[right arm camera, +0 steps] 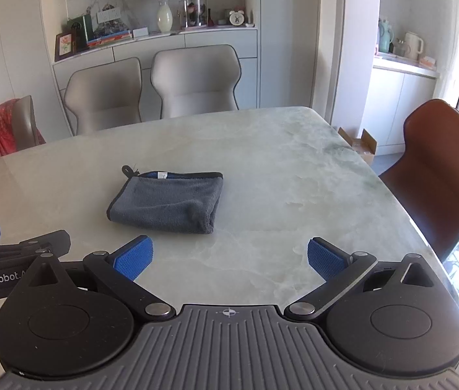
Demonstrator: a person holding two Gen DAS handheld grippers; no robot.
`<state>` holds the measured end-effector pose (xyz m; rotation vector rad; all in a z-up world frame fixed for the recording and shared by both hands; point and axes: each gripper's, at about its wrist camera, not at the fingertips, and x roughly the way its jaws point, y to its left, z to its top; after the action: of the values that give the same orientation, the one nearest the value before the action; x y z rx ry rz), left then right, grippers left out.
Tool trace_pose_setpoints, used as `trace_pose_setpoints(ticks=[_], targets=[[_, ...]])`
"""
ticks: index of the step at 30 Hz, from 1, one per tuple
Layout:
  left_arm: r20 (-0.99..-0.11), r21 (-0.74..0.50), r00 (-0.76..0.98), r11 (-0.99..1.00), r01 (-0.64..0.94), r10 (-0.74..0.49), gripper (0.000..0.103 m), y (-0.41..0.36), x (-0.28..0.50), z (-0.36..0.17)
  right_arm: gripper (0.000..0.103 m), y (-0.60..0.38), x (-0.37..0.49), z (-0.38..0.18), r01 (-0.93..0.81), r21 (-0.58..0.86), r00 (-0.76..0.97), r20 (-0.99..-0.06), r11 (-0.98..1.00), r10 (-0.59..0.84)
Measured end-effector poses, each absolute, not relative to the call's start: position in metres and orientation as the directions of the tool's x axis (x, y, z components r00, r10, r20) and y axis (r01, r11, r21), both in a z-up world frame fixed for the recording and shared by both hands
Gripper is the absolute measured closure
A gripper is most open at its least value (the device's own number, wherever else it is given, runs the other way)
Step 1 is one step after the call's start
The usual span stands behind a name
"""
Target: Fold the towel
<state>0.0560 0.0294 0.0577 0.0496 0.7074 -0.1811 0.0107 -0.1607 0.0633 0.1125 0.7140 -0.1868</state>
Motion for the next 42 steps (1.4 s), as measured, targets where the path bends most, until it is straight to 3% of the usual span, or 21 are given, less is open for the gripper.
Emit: trace_pose_setpoints(ticks=[11,42], targets=[[-0.652,0.038,0.750,0.983,0.179,-0.111,0.000,0.026,0.056,0.055,0.000,-0.160,0.013,0.059,0.210,0.027,0.733,-0.666,0.977,-0.139],[-0.673,0.017,0.729,0.982,0.187,-0.127,0.000,0.025,0.061,0.049,0.000,-0.163,0.021,0.052,0.223,0.008,0.704,-0.693,0.975,-0.155]])
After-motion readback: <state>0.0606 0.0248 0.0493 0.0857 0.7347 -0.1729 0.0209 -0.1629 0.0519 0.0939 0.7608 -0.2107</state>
